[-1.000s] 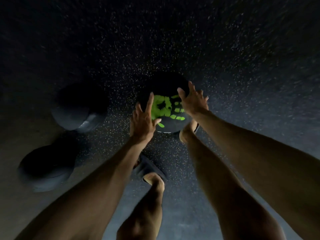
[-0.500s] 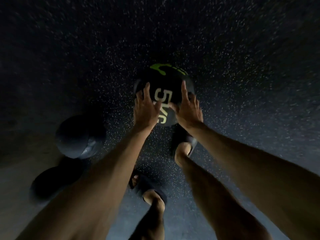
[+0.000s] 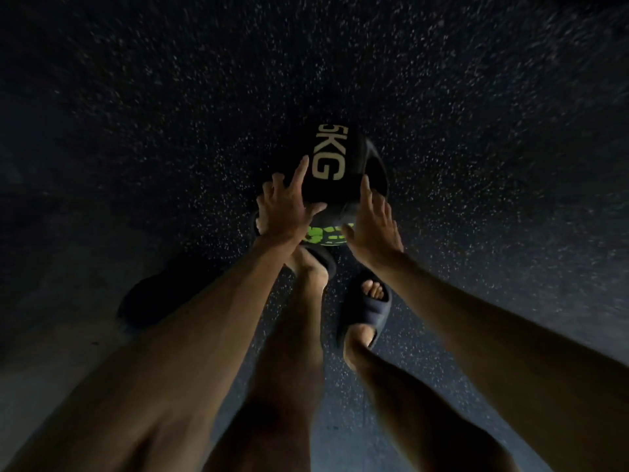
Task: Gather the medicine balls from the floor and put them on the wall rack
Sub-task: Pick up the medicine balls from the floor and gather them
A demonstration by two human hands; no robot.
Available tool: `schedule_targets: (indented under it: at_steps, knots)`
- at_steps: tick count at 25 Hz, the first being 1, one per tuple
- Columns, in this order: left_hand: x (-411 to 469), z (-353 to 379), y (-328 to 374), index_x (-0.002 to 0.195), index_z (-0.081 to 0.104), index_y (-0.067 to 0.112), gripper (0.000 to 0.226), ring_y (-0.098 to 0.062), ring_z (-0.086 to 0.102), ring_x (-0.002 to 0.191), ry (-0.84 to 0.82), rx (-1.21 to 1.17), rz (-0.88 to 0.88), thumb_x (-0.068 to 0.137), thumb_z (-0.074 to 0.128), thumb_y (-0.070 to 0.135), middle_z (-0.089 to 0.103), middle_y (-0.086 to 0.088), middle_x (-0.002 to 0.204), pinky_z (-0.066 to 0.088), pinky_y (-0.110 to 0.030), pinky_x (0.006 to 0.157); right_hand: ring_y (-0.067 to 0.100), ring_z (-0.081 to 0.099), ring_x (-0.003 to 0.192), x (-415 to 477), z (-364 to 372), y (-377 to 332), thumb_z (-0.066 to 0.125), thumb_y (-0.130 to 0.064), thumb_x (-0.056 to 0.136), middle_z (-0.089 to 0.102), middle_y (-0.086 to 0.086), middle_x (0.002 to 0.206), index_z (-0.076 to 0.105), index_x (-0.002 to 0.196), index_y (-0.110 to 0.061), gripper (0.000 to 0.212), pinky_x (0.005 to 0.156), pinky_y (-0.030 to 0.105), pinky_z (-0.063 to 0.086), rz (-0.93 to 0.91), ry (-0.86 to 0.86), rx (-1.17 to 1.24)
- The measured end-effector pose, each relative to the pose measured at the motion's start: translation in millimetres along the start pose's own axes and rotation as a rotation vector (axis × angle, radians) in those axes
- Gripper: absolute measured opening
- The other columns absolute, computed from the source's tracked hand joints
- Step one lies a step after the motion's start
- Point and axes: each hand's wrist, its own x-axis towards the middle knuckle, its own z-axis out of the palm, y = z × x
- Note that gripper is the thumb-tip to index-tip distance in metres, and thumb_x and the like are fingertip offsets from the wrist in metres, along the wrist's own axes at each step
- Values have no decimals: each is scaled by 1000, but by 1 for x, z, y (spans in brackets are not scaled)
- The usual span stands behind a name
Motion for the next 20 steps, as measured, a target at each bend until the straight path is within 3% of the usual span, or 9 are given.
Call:
schedule_targets:
  at_steps: [3,7,10,13,17,20]
  knots:
    - [37,-16,20,156,12,34,94,-36,46,126,-80,-19,-59,83,59,68,42,-18,142,40,-50,101,39,8,152,5,-2,-3,69,-43,89,-9,21,165,-17,157,-25,111,118,53,27,74,7,-15]
    - [69,-29,31,157,19,25,83,-36,44,129,-39,-172,30,91,53,62,40,-20,145,41,-52,104,40,2,153,49,-28,-27,70,-42,89,-12,21,164,-20,156,-27,113,120,56,22,208,33,25]
    - [67,-34,20,158,13,29,89,-40,24,145,-32,-121,183,89,61,57,17,-24,160,30,-56,114,42,9,151,91,-57,-43,70,-50,86,-6,19,166,-16,156,-35,112,118,58,25,244,-21,9]
    - [70,-39,10,158,0,34,104,-40,8,151,-68,22,236,83,71,51,-4,-23,164,25,-56,118,43,22,145,142,-85,-65,61,-57,89,12,17,163,-2,158,-37,96,113,59,31,268,4,-9]
    - [117,-69,19,157,-3,38,104,-41,16,149,-75,-18,185,85,72,42,-1,-22,164,34,-56,113,40,34,137,182,-105,-107,46,-50,98,32,19,152,25,155,-25,65,110,55,35,321,195,41]
    - [163,-101,30,155,1,43,101,-40,25,144,-169,-31,131,84,72,46,9,-20,163,39,-58,108,37,34,138,181,-107,-114,51,-46,96,33,16,151,27,152,-23,65,108,56,37,246,245,35]
